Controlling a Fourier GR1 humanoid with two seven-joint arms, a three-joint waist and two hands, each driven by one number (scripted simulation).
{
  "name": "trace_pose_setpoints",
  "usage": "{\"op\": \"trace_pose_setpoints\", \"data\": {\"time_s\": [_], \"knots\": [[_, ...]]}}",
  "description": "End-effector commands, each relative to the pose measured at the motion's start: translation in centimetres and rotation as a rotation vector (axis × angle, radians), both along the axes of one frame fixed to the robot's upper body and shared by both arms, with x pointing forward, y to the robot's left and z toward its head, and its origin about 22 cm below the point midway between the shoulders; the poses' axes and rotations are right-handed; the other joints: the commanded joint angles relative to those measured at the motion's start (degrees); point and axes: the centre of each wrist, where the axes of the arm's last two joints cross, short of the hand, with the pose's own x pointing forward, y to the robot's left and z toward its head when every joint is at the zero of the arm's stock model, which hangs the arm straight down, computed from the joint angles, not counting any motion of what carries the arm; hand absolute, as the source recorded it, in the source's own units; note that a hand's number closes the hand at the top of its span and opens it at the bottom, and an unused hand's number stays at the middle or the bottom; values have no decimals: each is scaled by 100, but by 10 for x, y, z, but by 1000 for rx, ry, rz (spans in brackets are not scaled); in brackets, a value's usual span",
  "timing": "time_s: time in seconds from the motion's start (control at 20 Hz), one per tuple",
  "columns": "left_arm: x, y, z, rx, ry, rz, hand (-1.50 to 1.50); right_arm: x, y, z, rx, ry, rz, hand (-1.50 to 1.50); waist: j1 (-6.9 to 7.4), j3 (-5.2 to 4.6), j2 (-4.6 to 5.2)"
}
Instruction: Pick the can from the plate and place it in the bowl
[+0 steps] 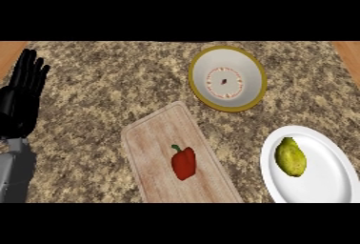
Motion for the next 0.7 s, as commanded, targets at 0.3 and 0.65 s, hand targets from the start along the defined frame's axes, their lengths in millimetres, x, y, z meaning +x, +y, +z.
{"op": "trace_pose_setpoints", "data": {"time_s": [0.3,0.65], "knots": [[-14,6,-10,3,27,16,0,61,97,53,116,106,201,150,-125,-13,-56],[-16,5,-19,1,2,25,0,95,180,33,63,177,253,150,-112,-8,-30]]}}
